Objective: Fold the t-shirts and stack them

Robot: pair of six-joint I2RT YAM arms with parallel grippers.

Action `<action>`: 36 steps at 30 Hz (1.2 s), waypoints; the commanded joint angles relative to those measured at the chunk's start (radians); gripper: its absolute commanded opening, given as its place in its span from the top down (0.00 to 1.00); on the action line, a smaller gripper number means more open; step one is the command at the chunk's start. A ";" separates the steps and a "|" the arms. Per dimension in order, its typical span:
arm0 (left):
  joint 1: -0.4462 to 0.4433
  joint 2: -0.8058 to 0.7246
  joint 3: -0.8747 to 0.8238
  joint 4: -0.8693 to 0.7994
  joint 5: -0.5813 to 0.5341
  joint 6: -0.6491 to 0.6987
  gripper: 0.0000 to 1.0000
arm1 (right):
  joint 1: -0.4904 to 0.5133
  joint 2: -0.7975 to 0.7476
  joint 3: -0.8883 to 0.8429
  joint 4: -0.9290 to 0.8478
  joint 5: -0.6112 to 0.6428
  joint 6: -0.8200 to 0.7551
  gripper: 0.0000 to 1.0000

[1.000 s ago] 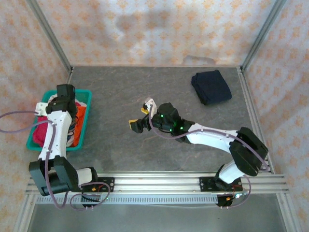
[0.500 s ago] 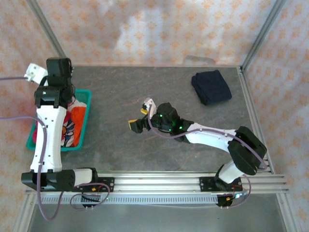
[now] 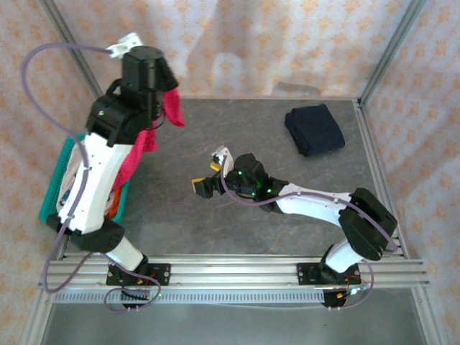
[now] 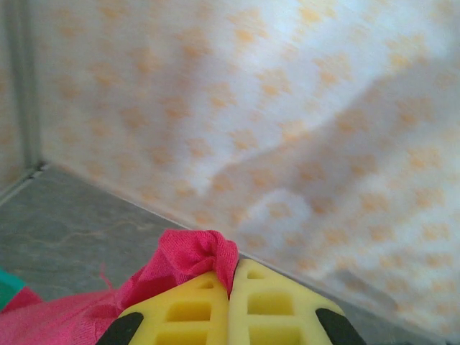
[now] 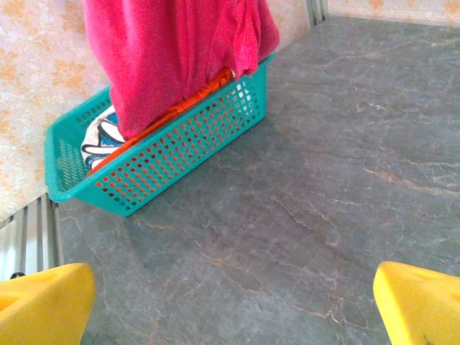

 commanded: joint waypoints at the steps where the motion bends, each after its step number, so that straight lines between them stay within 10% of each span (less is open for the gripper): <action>1: -0.091 0.098 0.128 -0.029 -0.042 0.088 1.00 | 0.007 -0.040 -0.038 0.042 0.041 0.016 0.01; 12: -0.231 0.402 0.343 -0.057 0.088 0.038 0.94 | -0.032 -0.117 -0.120 0.080 0.117 0.074 0.01; 16: -0.231 0.423 0.306 -0.081 0.131 0.053 0.03 | -0.077 -0.112 -0.146 0.179 0.100 0.181 0.01; 21: -0.228 0.333 0.152 -0.100 0.022 0.066 0.00 | -0.112 -0.107 -0.160 0.183 0.147 0.231 0.01; 36: 0.019 -0.383 -1.077 0.127 -0.092 -0.252 0.00 | -0.221 0.249 0.195 -0.406 0.377 0.228 0.01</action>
